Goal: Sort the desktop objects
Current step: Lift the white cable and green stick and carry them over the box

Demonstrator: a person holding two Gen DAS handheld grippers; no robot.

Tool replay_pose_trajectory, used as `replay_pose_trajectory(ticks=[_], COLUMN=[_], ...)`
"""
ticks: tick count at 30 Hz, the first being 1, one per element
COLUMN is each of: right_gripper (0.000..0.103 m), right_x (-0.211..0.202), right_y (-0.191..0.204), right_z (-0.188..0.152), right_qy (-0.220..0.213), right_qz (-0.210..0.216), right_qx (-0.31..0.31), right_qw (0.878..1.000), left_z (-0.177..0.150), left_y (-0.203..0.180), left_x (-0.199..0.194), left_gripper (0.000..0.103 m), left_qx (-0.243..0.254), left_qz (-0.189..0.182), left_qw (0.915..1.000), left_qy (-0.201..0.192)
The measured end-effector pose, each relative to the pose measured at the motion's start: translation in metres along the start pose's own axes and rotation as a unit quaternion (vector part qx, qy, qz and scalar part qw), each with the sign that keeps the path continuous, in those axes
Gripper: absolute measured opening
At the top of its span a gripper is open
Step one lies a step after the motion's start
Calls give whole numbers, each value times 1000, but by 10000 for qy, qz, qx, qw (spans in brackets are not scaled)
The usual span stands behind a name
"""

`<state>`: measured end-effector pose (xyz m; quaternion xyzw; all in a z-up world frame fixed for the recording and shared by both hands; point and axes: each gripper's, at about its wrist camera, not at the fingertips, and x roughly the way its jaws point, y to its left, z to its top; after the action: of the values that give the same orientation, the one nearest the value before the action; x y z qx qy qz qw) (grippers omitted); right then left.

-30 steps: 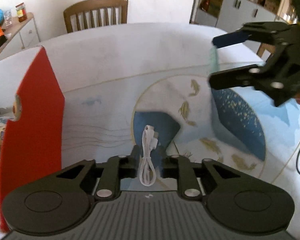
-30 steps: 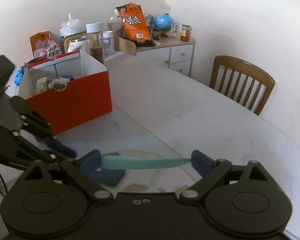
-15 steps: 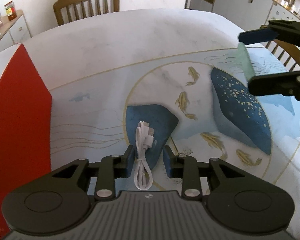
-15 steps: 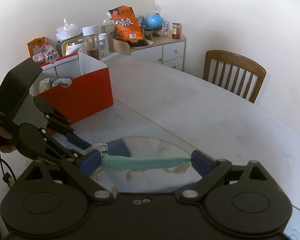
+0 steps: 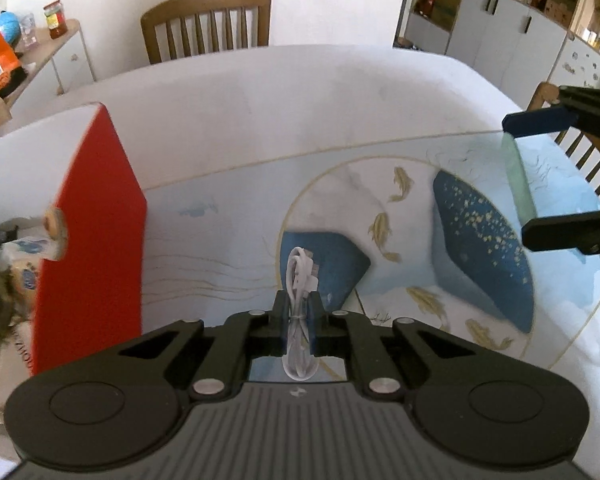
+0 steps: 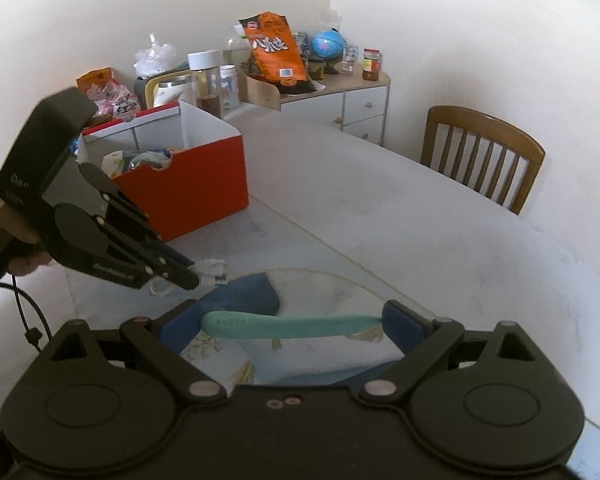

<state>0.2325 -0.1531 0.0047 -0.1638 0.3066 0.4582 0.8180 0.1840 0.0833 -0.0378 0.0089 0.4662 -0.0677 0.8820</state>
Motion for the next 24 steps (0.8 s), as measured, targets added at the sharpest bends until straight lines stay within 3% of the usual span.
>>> replay_pose_trajectory(ticks=[13,24], right_gripper=[97,97], right_x=[-5,18], right_y=[39,99], right_z=[38,92], right_qy=[-51,-235], right_qz=[13,89], right_qx=[-306,-392], right_qw=[9995,9989], left_z=[6,3], left_y=[38,108], left_x=[-60,-111], left_gripper=[8,8], left_qx=[-146,-36], left_qz=[-378,-417], left_qw=[9978,9956], left_qy=[-521,-842])
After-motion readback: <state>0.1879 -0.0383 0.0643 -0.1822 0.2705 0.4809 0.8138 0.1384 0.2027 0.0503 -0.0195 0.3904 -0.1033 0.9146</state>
